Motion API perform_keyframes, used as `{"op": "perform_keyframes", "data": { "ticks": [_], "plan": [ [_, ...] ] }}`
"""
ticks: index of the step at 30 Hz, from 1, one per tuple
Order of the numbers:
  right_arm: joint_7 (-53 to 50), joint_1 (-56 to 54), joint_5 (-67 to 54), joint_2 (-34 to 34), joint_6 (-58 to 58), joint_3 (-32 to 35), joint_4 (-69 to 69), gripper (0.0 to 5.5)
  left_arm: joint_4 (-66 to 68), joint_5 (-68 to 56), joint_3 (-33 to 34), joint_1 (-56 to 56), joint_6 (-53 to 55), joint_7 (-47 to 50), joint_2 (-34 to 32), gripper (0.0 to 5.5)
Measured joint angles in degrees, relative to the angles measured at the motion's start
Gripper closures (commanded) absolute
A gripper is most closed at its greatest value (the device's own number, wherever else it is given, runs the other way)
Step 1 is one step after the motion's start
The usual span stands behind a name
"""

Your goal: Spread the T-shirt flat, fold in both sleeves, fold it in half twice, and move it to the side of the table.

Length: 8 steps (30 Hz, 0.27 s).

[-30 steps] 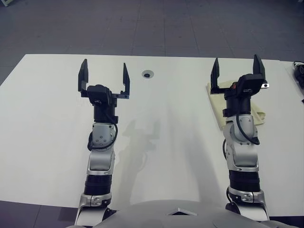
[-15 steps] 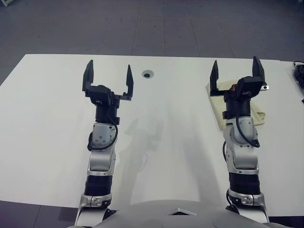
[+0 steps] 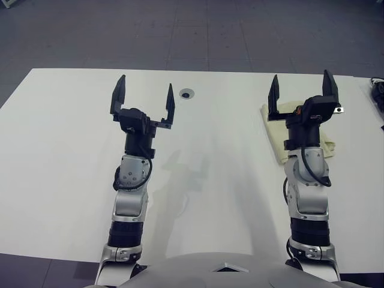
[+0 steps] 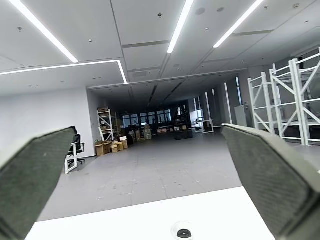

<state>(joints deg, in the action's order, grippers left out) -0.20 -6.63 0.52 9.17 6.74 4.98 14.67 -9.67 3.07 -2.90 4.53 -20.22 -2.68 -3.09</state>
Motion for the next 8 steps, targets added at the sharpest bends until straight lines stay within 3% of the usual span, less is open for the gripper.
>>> {"op": "perform_keyframes", "data": {
  "ticks": [8],
  "plan": [
    [0.3,0.1,0.0,0.0,0.0,0.0,0.7,0.13,-0.1,0.0,-0.1,0.0,0.0,-0.1,0.0,0.10]
  ]
}}
